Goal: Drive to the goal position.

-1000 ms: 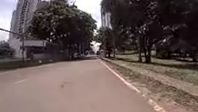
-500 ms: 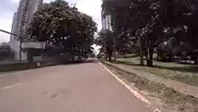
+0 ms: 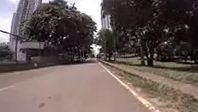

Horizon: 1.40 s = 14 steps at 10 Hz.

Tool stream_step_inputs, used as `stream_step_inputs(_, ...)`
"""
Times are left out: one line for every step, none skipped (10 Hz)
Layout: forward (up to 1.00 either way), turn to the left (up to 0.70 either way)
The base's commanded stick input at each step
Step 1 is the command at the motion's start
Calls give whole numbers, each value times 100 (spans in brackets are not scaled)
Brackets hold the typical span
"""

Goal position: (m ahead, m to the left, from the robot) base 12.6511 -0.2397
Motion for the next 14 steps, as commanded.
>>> stream_step_inputs(70,0)
stream_step_inputs(70,0)
stream_step_inputs(70,0)
stream_step_inputs(70,0)
stream_step_inputs(70,0)
stream_step_inputs(70,0)
stream_step_inputs(70,0)
stream_step_inputs(70,0)
stream_step_inputs(70,0)
stream_step_inputs(70,0)
stream_step_inputs(70,0)
stream_step_inputs(70,0)
stream_step_inputs(70,0)
stream_step_inputs(70,0)
